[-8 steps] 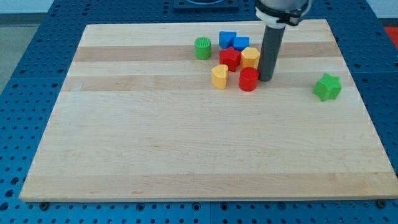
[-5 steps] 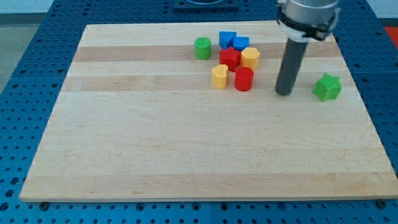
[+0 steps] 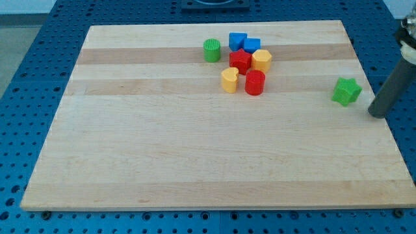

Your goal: Move the green star towards the yellow hexagon

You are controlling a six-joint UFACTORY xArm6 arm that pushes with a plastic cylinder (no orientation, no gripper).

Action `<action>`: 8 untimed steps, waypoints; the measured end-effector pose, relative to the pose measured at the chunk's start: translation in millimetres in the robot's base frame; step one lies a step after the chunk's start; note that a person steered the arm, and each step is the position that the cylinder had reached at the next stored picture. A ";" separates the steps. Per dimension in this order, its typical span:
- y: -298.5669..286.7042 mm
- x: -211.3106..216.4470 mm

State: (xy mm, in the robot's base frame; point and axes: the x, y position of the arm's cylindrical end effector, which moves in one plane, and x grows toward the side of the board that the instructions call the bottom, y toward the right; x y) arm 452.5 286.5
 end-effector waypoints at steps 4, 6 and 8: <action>-90.6 -28.0; -141.1 -29.8; -150.6 -30.2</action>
